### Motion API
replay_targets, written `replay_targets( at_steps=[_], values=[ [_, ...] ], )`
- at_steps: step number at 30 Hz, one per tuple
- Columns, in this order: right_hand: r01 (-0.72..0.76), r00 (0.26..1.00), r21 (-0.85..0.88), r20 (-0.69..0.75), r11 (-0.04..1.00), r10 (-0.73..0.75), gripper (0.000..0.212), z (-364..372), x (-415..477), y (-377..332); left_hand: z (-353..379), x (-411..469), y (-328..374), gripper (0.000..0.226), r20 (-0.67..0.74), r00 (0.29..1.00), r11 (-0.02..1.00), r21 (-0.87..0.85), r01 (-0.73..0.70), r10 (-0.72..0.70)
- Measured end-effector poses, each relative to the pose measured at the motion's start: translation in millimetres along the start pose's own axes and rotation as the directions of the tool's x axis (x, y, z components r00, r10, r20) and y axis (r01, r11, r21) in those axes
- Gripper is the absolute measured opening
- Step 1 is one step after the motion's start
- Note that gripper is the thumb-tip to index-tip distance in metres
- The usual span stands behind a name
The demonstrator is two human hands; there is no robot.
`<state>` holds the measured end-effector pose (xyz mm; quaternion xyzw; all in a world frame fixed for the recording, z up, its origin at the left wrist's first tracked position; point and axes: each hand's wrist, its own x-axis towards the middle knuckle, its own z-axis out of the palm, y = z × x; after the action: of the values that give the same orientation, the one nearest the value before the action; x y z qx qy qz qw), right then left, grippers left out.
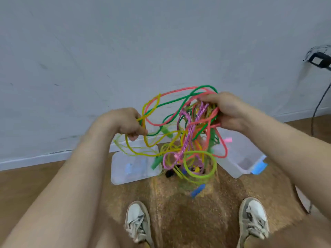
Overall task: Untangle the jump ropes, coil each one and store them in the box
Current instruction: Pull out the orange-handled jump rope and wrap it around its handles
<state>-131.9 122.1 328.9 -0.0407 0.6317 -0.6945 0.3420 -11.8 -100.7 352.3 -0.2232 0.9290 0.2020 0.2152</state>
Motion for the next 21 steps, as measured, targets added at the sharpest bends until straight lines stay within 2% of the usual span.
replay_targets(
  at_steps=[3, 4, 5, 6, 7, 8, 9, 11, 12, 13, 14, 15, 16, 17, 18, 19, 21],
  values=[
    [0.103, 0.985, -0.134, 0.152, 0.986, -0.082, 0.009, 4, -17, -11, -5, -1, -6, 0.048, -0.004, 0.999, 0.970, 0.238, 0.049, -0.050],
    [0.160, 0.969, -0.172, 0.216, 0.972, -0.121, 0.013, 6, -21, -10, -7, -1, -7, 0.057, -0.072, 0.997, 0.978, 0.208, 0.014, 0.001],
    [0.229, 0.951, -0.243, 0.262, 0.942, -0.164, 0.021, 7, -24, -9, -8, -2, -5, 0.062, -0.181, 0.979, 0.995, 0.064, -0.081, 0.091],
    [0.315, 0.930, -0.349, 0.300, 0.882, -0.214, 0.026, 10, -26, -9, -6, -4, 0, 0.065, -0.302, 0.935, 0.959, -0.151, -0.242, 0.188],
    [0.415, 0.899, -0.453, 0.336, 0.789, -0.280, 0.023, 15, -30, -10, -2, -8, 9, 0.070, -0.374, 0.885, 0.835, -0.361, -0.416, 0.278],
    [0.519, 0.851, -0.518, 0.386, 0.680, -0.356, 0.019, 22, -35, -13, 3, -13, 21, 0.075, -0.375, 0.847, 0.680, -0.508, -0.529, 0.378],
    [0.618, 0.786, -0.550, 0.434, 0.561, -0.440, 0.020, 29, -40, -16, 10, -16, 33, 0.078, -0.340, 0.802, 0.567, -0.574, -0.591, 0.492],
    [0.756, 0.626, -0.591, 0.524, 0.281, -0.578, 0.020, 39, -47, -18, 25, -15, 50, 0.065, -0.284, 0.698, 0.491, -0.541, -0.683, 0.658],
    [0.765, 0.564, -0.629, 0.548, 0.141, -0.617, 0.020, 41, -50, -16, 30, -11, 53, 0.051, -0.287, 0.677, 0.503, -0.490, -0.712, 0.678],
    [0.742, 0.533, -0.669, 0.551, 0.042, -0.643, 0.023, 39, -50, -14, 31, -6, 53, 0.040, -0.315, 0.675, 0.546, -0.409, -0.731, 0.667],
    [0.710, 0.537, -0.704, 0.536, 0.007, -0.652, 0.026, 35, -49, -12, 29, -2, 50, 0.038, -0.364, 0.690, 0.626, -0.294, -0.723, 0.626],
    [0.691, 0.578, -0.722, 0.510, 0.049, -0.637, 0.030, 28, -47, -10, 25, 2, 43, 0.042, -0.409, 0.720, 0.739, -0.146, -0.658, 0.560],
    [0.680, 0.638, -0.720, 0.487, 0.139, -0.596, 0.034, 21, -45, -9, 22, 4, 36, 0.045, -0.452, 0.744, 0.838, 0.015, -0.546, 0.492],
    [0.661, 0.702, -0.713, 0.476, 0.234, -0.530, 0.040, 16, -41, -6, 19, 4, 29, 0.045, -0.499, 0.749, 0.894, 0.150, -0.422, 0.436],
    [0.628, 0.755, -0.723, 0.476, 0.288, -0.452, 0.048, 12, -37, -2, 17, 2, 24, 0.044, -0.537, 0.741, 0.915, 0.229, -0.332, 0.403],
    [0.600, 0.787, -0.746, 0.486, 0.289, -0.379, 0.054, 10, -32, 3, 16, -1, 23, 0.040, -0.568, 0.722, 0.918, 0.265, -0.295, 0.395],
    [0.547, 0.832, -0.810, 0.496, 0.212, -0.250, 0.061, 6, -21, 14, 16, -4, 24, 0.033, -0.615, 0.671, 0.910, 0.296, -0.291, 0.415]
  ],
)
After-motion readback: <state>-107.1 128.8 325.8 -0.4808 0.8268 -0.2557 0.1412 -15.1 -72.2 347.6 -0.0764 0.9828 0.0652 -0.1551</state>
